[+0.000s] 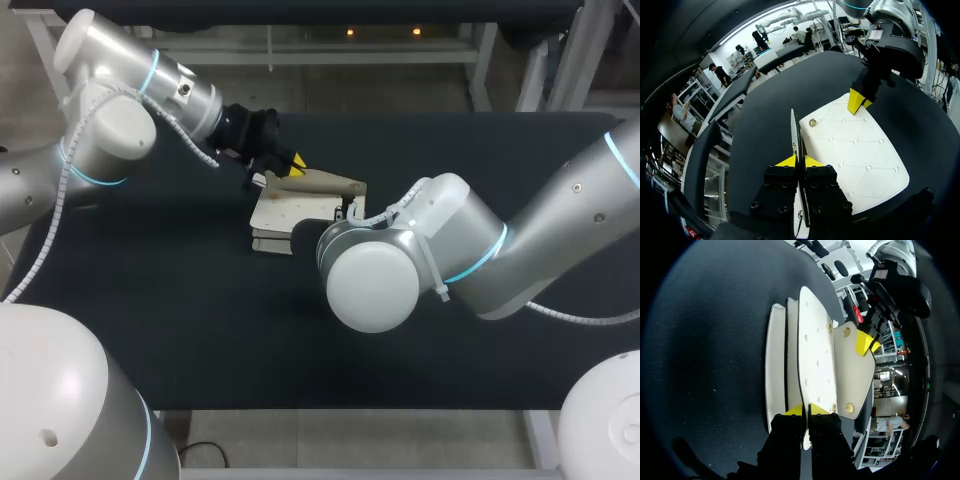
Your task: Pick up the bag, open it, inspect its contents, close it, and place it on the opposite side
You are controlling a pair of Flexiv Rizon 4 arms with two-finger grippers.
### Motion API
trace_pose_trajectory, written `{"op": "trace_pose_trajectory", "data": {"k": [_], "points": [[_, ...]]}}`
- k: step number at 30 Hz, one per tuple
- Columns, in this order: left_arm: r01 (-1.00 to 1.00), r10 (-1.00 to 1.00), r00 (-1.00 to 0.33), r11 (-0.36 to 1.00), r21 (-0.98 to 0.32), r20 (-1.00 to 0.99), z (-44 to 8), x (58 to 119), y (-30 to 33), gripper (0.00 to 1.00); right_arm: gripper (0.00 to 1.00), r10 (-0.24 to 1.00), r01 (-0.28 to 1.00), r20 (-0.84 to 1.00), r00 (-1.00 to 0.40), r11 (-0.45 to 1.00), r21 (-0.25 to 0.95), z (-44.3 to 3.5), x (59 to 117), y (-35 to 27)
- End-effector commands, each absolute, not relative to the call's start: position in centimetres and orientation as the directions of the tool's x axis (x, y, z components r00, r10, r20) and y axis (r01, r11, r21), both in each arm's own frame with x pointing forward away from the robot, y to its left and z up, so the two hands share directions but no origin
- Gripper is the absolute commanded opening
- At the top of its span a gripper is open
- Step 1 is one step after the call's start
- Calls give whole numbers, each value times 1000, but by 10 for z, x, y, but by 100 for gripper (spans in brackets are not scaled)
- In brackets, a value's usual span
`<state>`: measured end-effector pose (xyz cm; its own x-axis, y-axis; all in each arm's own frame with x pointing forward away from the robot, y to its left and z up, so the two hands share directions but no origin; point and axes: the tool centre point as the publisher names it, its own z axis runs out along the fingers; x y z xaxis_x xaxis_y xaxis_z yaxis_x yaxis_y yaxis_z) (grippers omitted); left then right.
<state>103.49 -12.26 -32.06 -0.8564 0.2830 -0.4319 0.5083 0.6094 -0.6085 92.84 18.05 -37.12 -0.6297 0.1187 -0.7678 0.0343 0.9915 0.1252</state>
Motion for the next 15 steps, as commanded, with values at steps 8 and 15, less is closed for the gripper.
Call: {"op": "trace_pose_trajectory", "data": {"k": [8,15], "points": [[570,311,-816,574,-588,-487,-327,1017,-120,0,0,123,18,-810,-573,990,138,-376,927,178],[570,311,-816,574,-588,-487,-327,1017,-120,0,0,123,18,-810,-573,990,138,-376,927,178]]}}
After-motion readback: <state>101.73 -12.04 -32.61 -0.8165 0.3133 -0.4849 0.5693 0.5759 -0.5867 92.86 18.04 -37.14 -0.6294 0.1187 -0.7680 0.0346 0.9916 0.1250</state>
